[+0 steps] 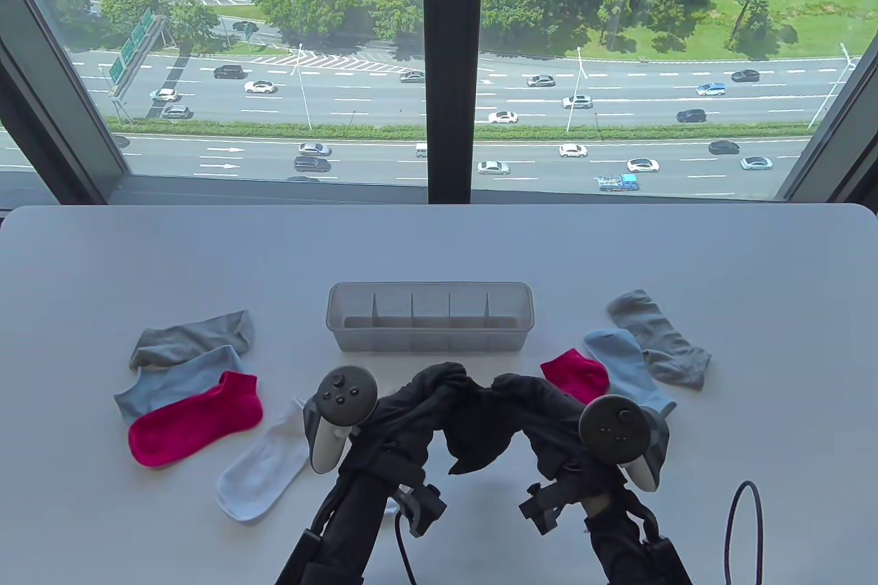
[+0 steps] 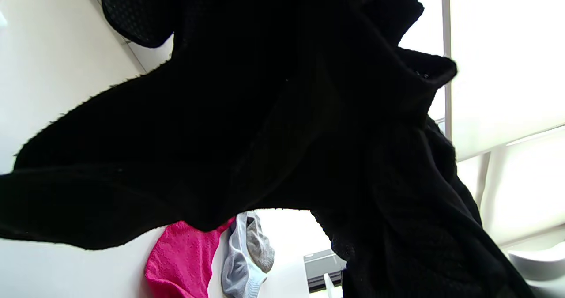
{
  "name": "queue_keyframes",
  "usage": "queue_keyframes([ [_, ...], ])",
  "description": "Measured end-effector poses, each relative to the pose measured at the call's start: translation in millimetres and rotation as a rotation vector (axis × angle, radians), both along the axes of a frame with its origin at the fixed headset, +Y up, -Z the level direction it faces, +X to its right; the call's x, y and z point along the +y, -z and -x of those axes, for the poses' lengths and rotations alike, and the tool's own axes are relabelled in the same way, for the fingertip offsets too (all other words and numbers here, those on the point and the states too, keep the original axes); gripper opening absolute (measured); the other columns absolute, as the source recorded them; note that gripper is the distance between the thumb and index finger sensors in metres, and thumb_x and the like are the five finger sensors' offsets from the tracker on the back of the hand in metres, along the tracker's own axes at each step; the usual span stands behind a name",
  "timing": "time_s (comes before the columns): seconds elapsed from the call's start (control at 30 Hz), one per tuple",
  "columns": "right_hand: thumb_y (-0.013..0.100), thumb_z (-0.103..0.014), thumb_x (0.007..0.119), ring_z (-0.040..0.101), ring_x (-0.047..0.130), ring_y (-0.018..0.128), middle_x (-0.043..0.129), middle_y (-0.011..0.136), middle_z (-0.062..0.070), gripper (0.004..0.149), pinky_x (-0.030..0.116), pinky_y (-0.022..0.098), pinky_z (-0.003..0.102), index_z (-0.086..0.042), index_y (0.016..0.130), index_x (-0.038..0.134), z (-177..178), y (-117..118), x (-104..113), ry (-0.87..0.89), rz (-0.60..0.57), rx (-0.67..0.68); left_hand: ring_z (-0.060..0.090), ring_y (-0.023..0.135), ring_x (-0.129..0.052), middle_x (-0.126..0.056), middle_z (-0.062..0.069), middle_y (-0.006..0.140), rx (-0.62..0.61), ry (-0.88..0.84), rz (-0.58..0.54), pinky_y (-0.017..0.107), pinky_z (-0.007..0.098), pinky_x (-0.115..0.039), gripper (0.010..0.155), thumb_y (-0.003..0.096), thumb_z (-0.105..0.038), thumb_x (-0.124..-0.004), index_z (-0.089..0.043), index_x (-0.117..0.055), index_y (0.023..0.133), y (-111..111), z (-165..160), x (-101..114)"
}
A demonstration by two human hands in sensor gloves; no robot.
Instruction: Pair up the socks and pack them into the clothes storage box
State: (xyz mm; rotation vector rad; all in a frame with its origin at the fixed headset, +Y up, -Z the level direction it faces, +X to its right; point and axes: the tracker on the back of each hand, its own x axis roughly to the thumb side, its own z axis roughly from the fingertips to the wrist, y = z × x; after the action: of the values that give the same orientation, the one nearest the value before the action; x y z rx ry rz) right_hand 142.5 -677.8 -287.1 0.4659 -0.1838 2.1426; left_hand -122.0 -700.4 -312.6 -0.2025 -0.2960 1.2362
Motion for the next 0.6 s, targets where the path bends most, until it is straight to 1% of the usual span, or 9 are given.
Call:
queue_keyframes([
  [0.07, 0.053, -0.028, 0.079, 0.035, 0.09, 0.078, 0.09, 0.089, 0.015, 0.038, 0.067, 0.065, 0.058, -0.023, 0.09, 0.078, -0.5, 0.4, 2.4, 0.033, 0.039, 0.116, 0.043, 0.081, -0.093, -0.089, 0.02, 0.094, 0.019, -0.035, 0.008, 0.064, 0.061, -0.072, 0.046, 0.0616, -0.031, -0.061, -0.012, -0.066, 0.104, -0.4, 3.8, -0.8],
  [0.13, 0.052, -0.029, 0.079, 0.045, 0.076, 0.09, 0.084, 0.096, 0.019, 0.038, 0.059, 0.067, 0.065, -0.024, 0.09, 0.08, 2.6, -0.5, 3.2, 0.066, 0.06, 0.169, 0.046, 0.084, -0.089, -0.087, 0.022, 0.096, 0.01, -0.054, 0.01, 0.065, 0.064, -0.068, 0.046, 0.0615, -0.032, -0.06, -0.009, -0.07, 0.1, -1.2, 4.4, -0.2],
  [0.17, 0.052, -0.029, 0.079, 0.046, 0.072, 0.092, 0.08, 0.099, 0.02, 0.037, 0.058, 0.067, 0.067, -0.025, 0.09, 0.08, 4.0, -0.6, 2.8, 0.06, 0.062, 0.172, 0.046, 0.084, -0.088, -0.087, 0.022, 0.096, -0.006, -0.046, 0.007, 0.066, 0.064, -0.068, 0.046, 0.0612, -0.033, -0.061, -0.01, -0.072, 0.099, -1.6, 2.9, 1.0],
  [0.23, 0.052, -0.03, 0.079, 0.05, 0.063, 0.097, 0.072, 0.106, 0.023, 0.037, 0.054, 0.068, 0.068, -0.027, 0.089, 0.08, 6.0, -0.3, 0.3, 0.058, 0.065, 0.171, 0.044, 0.086, -0.087, -0.086, 0.019, 0.098, -0.102, -0.03, -0.004, 0.066, 0.064, -0.067, 0.046, 0.0611, -0.035, -0.062, -0.013, -0.074, 0.099, -1.7, -2.6, 3.2],
  [0.27, 0.052, -0.031, 0.079, 0.05, 0.063, 0.097, 0.071, 0.106, 0.022, 0.037, 0.054, 0.068, 0.068, -0.028, 0.089, 0.08, 6.2, 1.2, -1.2, 0.072, 0.085, 0.204, 0.044, 0.087, -0.087, -0.086, 0.018, 0.099, -0.157, -0.044, 0.004, 0.067, 0.064, -0.067, 0.046, 0.0614, -0.035, -0.062, -0.013, -0.074, 0.1, -1.8, -6.5, 4.7],
  [0.33, 0.052, -0.029, 0.079, 0.049, 0.063, 0.095, 0.07, 0.104, 0.022, 0.037, 0.051, 0.068, 0.07, -0.028, 0.089, 0.08, 5.8, 1.8, -1.8, 0.151, 0.125, 0.264, 0.044, 0.089, -0.085, -0.084, 0.018, 0.101, -0.173, -0.094, 0.01, 0.067, 0.064, -0.066, 0.046, 0.0615, -0.035, -0.061, -0.014, -0.073, 0.101, -2.2, -9.8, 5.4],
  [0.4, 0.053, -0.029, 0.079, 0.048, 0.063, 0.095, 0.07, 0.103, 0.022, 0.037, 0.051, 0.069, 0.069, -0.027, 0.09, 0.079, 3.5, 1.9, -1.3, 0.196, 0.119, 0.232, 0.044, 0.091, -0.084, -0.084, 0.018, 0.102, -0.214, -0.127, 0.013, 0.068, 0.065, -0.065, 0.047, 0.0615, -0.036, -0.061, -0.014, -0.072, 0.102, -1.4, -10.6, 4.4],
  [0.5, 0.055, -0.033, 0.076, 0.049, 0.063, 0.096, 0.066, 0.106, 0.024, 0.038, 0.054, 0.069, 0.066, -0.028, 0.092, 0.075, -0.1, -0.1, -4.7, 0.184, 0.06, 0.063, 0.046, 0.093, -0.08, -0.083, 0.019, 0.102, -0.284, -0.187, 0.061, 0.069, 0.066, -0.063, 0.048, 0.0614, -0.037, -0.062, -0.013, -0.074, 0.101, -2.0, -12.5, 3.3],
  [0.6, 0.056, -0.031, 0.076, 0.049, 0.067, 0.093, 0.064, 0.108, 0.027, 0.038, 0.058, 0.068, 0.065, -0.026, 0.093, 0.074, 2.3, 0.0, -8.6, 0.217, 0.086, 0.075, 0.047, 0.095, -0.078, -0.082, 0.019, 0.104, -0.292, -0.158, 0.053, 0.069, 0.067, -0.062, 0.049, 0.0615, -0.038, -0.06, -0.013, -0.074, 0.101, -2.1, -15.1, 3.0],
])
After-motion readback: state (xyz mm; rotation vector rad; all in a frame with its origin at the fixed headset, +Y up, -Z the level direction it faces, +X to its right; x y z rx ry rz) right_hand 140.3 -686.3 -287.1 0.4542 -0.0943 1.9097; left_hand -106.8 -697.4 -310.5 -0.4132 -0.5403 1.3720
